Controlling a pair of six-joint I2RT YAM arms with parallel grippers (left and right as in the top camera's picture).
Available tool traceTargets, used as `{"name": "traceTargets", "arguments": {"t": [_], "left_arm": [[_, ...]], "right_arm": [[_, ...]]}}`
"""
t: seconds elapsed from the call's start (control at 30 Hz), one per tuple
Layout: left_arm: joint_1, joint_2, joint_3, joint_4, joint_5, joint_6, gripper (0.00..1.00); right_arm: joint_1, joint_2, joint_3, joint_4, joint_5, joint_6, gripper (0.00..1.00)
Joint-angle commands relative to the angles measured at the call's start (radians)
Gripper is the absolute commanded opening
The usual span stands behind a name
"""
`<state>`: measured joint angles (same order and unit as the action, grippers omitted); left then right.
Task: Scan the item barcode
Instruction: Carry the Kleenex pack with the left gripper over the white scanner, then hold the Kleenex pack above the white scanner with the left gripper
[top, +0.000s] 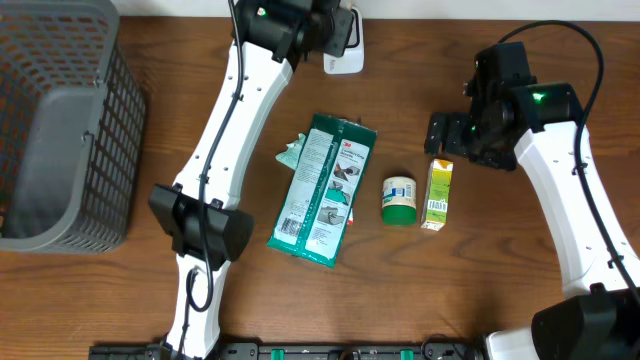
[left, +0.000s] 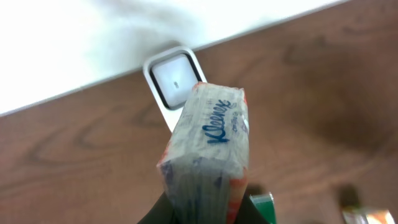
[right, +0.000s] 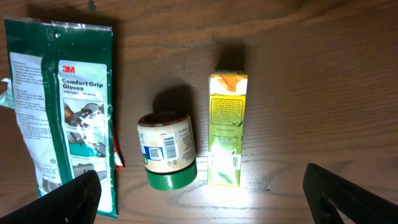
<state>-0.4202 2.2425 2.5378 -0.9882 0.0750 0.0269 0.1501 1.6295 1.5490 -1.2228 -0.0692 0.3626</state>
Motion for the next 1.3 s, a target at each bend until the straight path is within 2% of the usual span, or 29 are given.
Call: {"name": "traceTargets", "arguments": {"t": [0.0,0.2,0.33,0.57,0.7,0.97,1.27], "left_arm": [[0.007,0.083,-0.002,0.066,-0.048,0.014,0.07],[0.007,0.217,-0.002,0.223,-0.149,0.048,0.07],[0.006,0.295,-0.002,0.338,-0.151,0.116,0.07],[0.006,0.378,-0.002,0.482,-0.177,0.152,0.07],[-0.002,0.38,-0.002,0.509,-0.179,0.237,0.07],[-0.035,0.38,-0.016,0.497,-0.304,0.447,0.07],[-0.035,0.402,-0.034,0.475,-0.331,0.477,0.07]], "right_arm": [[0.009,0.003,0.002,-0.002,0.016,-0.005,0.99],[0.009,0.003,0.002,-0.001,0.016,-0.005,0.99],[0.008,0.003,0.002,-0.001,0.016,-0.005,0.99],[0.008,0.003,0.002,-0.001,0.016,-0.005,0.99],[0.009,0.003,0.002,-0.001,0.016,-0.005,0.99],[0.008,0.003,0.002,-0.001,0.016,-0.005,0.99],[0.009,0.003,0.002,-0.001,0.016,-0.005,0.99]]}}
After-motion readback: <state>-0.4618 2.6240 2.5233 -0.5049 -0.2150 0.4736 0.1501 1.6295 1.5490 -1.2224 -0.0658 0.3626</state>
